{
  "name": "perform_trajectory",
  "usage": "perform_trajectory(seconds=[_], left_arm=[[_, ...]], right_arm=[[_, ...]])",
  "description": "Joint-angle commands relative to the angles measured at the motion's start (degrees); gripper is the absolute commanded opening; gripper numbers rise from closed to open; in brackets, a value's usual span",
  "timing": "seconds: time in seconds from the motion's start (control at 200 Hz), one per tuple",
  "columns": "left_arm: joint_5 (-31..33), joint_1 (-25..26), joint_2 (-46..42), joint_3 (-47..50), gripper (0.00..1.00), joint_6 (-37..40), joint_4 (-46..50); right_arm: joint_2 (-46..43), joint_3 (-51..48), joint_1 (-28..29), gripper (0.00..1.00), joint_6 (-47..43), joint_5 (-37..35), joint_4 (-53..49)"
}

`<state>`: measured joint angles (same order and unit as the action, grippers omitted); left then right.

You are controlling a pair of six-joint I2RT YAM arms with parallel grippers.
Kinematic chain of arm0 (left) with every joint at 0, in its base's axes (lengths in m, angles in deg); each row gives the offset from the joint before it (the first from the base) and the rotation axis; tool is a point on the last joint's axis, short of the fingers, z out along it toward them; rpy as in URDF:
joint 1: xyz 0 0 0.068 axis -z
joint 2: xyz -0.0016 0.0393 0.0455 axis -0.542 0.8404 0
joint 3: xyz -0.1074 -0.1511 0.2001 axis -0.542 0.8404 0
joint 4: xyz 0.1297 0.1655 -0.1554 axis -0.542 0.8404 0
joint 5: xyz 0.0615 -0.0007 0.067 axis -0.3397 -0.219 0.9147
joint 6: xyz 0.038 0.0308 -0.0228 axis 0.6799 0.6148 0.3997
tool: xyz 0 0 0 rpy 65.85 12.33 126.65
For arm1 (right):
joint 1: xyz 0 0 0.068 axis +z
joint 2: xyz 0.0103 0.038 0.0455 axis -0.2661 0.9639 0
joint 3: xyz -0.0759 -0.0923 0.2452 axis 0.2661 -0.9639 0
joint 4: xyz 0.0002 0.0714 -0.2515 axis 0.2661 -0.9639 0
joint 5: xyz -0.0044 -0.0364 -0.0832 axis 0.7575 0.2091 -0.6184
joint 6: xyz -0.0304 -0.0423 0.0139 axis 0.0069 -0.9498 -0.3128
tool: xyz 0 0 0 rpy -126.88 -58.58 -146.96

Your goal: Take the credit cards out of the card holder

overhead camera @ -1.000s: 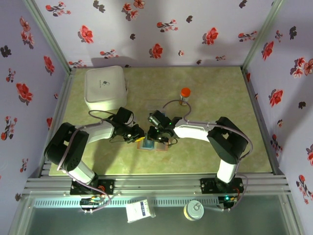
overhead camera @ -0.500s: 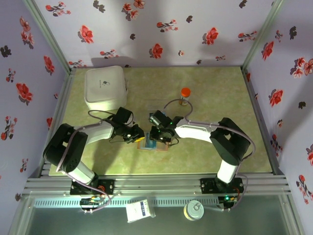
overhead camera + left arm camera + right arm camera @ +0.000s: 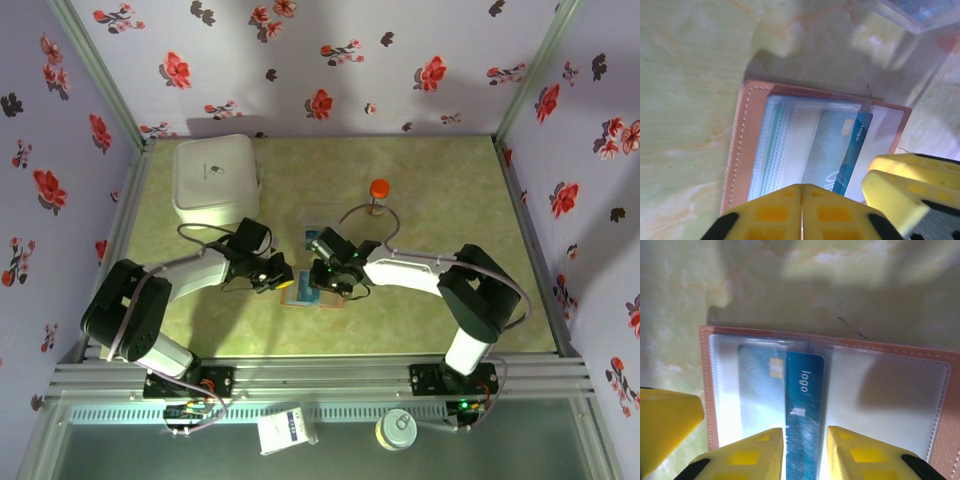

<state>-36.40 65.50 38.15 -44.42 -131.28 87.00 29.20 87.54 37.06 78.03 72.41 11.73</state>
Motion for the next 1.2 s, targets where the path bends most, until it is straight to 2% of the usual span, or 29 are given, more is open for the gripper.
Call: perform_trajectory(seconds=[0.0, 0.19, 0.335, 1.195], left_arm=[[-0.29, 1.55, 1.72, -2.42, 0.03, 0.29, 1.36], [-0.18, 2.73, 3.52, -3.07, 0.0, 0.21, 1.23], [2.17, 2.68, 4.12, -3.47, 0.0, 1.12, 3.63], [2.42, 2.66, 6.83, -3.55, 0.0, 1.68, 4.71]], right_arm=[[-1.57, -1.92, -0.29, 0.28, 1.53, 0.49, 2.76], [-2.26, -4.07, -1.18, 0.26, 2.35, 1.38, 5.23], [-2.38, -4.92, -1.77, 0.25, 2.52, 2.46, 6.87], [-1.18, -6.91, -2.78, 0.23, 3.49, 5.73, 12.04]])
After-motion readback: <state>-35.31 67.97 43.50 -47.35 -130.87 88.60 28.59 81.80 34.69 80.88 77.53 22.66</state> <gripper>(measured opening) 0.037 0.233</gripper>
